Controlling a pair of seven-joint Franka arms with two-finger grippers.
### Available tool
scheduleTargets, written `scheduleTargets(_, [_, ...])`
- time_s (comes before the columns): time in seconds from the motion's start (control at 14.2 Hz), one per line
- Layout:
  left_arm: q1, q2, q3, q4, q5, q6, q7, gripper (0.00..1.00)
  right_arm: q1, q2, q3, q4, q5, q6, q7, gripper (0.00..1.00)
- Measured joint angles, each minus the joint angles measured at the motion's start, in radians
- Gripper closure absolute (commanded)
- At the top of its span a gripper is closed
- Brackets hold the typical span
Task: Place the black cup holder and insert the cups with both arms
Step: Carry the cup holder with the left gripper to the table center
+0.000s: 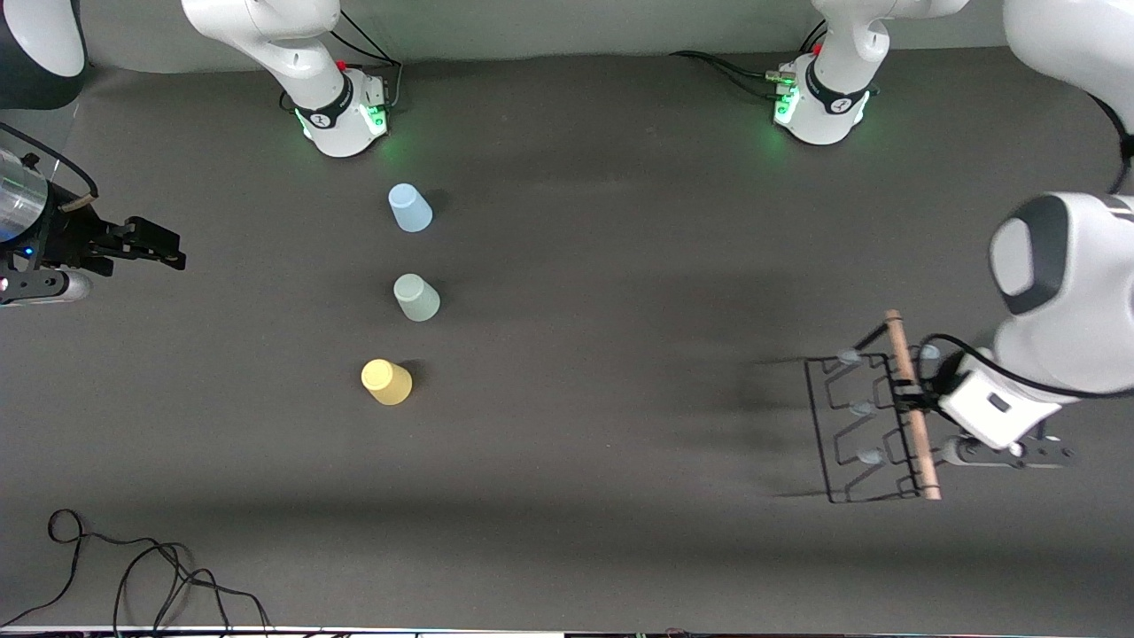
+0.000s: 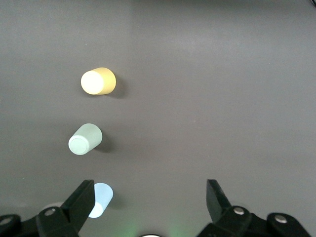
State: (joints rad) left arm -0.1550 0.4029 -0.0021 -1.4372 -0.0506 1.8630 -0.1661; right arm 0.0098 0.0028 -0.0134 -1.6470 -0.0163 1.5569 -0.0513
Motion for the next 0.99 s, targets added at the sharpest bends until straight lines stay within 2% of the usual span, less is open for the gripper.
scheduleTargets(0.35, [-0.19, -0.068, -0.001, -0.137, 0.0, 0.028, -0.22, 1.0, 0.0, 0.0, 0.0, 0.0, 0.0, -0.001, 0.0, 0.0])
scheduleTargets(0.63, [-0.288, -0.072, -0.001, -0.254, -0.001, 0.123, -0.307, 1.0, 0.0, 0.0, 0.0, 0.0, 0.0, -0.001, 0.0, 0.0])
scheduleTargets(0.99, [-0.389, -0.065, -0.002, -0.298, -0.003, 0.189, -0.432, 1.0, 0.0, 0.0, 0.0, 0.0, 0.0, -0.007, 0.0, 0.0])
